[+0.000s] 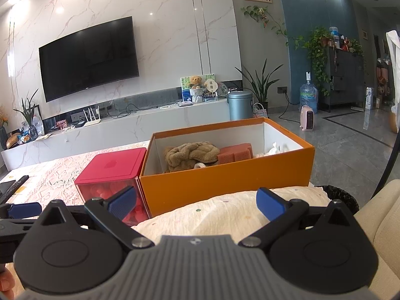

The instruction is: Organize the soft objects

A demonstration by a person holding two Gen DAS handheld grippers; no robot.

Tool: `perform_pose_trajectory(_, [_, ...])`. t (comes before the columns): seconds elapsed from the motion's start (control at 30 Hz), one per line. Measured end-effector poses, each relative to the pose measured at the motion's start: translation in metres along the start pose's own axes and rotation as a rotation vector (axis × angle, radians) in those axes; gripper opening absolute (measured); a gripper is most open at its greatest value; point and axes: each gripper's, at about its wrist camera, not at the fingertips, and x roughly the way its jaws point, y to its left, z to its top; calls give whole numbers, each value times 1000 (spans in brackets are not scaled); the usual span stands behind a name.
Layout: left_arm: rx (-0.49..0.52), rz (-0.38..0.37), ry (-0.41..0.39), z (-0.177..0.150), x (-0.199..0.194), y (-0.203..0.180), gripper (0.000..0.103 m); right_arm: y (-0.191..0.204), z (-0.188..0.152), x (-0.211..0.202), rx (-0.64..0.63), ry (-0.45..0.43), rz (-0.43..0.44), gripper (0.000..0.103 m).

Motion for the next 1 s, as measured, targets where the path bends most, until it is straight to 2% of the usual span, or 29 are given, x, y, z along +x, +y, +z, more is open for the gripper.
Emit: perform_pose_trajectory(1.0, [-12,2,2,-1,-2,4,96,0,1,0,-4,6,3,100])
